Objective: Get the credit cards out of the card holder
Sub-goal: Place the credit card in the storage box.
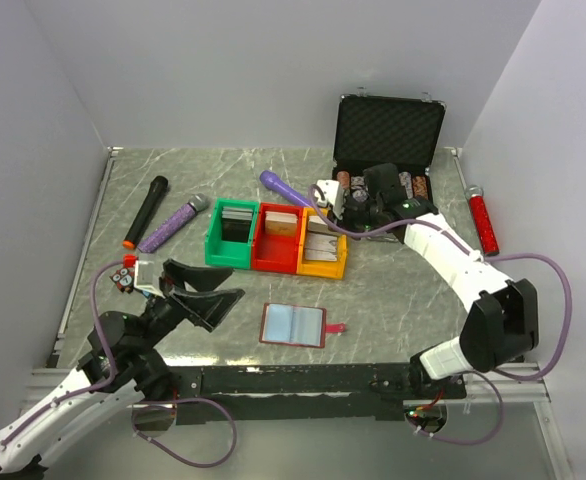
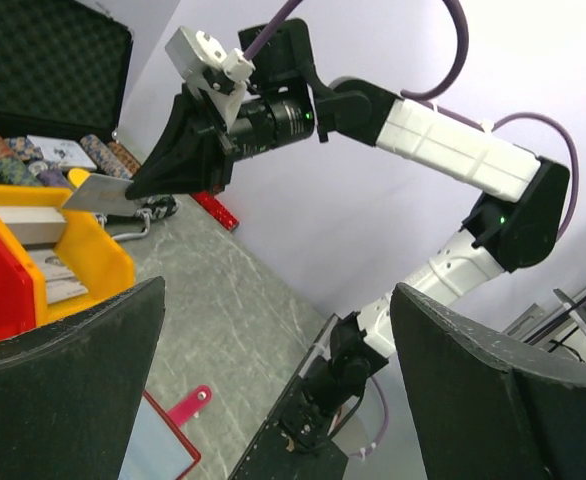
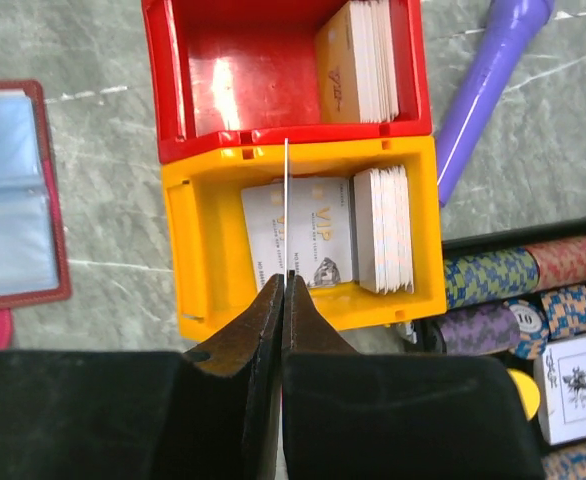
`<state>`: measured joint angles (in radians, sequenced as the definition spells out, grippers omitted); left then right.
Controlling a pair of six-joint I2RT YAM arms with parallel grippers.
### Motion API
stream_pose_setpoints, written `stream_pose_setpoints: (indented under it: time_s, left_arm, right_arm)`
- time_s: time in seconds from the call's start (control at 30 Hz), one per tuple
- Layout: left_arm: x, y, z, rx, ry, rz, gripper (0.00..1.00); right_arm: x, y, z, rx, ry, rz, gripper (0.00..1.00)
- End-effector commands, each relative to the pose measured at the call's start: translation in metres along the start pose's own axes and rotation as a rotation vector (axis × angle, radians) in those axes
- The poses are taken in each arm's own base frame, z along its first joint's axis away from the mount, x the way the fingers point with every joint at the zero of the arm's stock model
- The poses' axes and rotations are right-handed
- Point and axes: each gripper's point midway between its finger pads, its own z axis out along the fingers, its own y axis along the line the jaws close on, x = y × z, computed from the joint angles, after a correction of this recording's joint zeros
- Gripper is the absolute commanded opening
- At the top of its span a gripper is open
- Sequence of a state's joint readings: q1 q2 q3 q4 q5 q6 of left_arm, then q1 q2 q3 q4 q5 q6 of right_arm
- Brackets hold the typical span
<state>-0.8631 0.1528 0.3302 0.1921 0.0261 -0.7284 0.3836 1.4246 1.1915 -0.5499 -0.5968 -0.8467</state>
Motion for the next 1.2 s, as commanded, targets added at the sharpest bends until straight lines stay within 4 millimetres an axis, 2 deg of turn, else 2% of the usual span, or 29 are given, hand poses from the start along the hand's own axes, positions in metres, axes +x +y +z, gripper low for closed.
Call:
stream_pose_setpoints:
  time_s: [0.0,0.2,0.33,0.67,0.97,1.17]
  left_arm:
    - [0.006,0.002,-0.002,-0.007,0.020,-0.025,0.99]
    - [0.014,0.006,0.000,-0.021,0.058,-0.017,0.99]
    - [0.019,0.009,-0.001,-0.030,0.077,-0.030,0.99]
    - [0.030,0.014,-0.003,-0.043,0.125,-0.032,0.99]
    - [0.040,0.016,0.003,-0.042,0.166,-0.029,0.99]
    - [0.039,0.015,0.001,-0.037,0.162,-0.032,0.99]
  right_arm:
    - [0.002,-0.007,0.015,-0.073,-0.028,-0.075,0.00]
    - [0.020,-0.014,0.034,-0.098,-0.006,-0.040,0.00]
    - [0.025,-0.027,0.042,-0.053,-0.019,-0.030,0.00]
    - [0.049,-0.035,0.063,-0.077,0.029,-0.020,0.00]
    - [0.059,-0.044,0.071,-0.059,0.050,-0.013,0.00]
    - [0.067,-0.049,0.078,-0.049,0.068,0.008,0.00]
